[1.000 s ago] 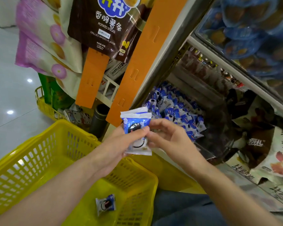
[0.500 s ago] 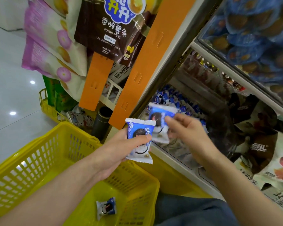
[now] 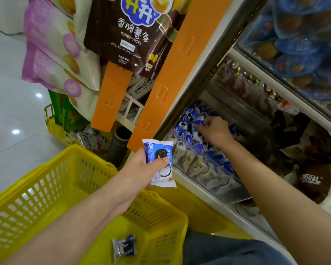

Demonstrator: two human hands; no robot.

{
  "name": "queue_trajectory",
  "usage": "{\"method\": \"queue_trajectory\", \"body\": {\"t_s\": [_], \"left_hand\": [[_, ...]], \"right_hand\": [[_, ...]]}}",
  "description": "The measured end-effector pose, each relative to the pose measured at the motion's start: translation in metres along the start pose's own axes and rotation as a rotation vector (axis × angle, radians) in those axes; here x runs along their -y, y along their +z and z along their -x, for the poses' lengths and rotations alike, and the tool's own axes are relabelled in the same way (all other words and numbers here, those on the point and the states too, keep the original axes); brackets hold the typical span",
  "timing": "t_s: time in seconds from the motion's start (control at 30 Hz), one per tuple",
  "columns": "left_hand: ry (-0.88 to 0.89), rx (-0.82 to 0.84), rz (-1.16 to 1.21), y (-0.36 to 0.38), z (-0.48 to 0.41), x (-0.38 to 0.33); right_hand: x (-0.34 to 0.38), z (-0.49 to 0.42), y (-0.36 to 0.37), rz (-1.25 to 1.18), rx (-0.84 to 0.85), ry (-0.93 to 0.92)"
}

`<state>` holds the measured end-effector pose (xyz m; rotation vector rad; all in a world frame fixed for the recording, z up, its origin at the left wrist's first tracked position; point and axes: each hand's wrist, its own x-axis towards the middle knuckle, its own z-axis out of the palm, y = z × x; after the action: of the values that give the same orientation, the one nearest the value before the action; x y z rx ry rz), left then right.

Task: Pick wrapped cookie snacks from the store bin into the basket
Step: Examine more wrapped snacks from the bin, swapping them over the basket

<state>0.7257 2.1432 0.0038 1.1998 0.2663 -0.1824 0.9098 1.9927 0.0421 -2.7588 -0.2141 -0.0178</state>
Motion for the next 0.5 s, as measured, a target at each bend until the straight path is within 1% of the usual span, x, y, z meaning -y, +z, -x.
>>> {"method": "queue_trajectory", "body": {"t_s": [0.17,0.3,0.43,0.5], "left_hand": [[-0.009,0.0,-0.032,0.001,-0.002,0.001],[-0.017,-0.003,-0.039,0.002,-0.003,0.001],[-0.025,-0.019,-0.038,0.001,-0.005,0.002],[-0.029,-0.03,-0.016,0.001,-0.006,0.004]], "right_hand": [[0.007,-0.007,0.004,0.09,-0.019,-0.044],[0.014,-0.016,0.013,-0.031,-0.023,-0.043],[0.006,-0.02,0.014,-0.14,0.054,0.024],[0.004,-0.015,0.011,-0.124,0.064,0.021]]}}
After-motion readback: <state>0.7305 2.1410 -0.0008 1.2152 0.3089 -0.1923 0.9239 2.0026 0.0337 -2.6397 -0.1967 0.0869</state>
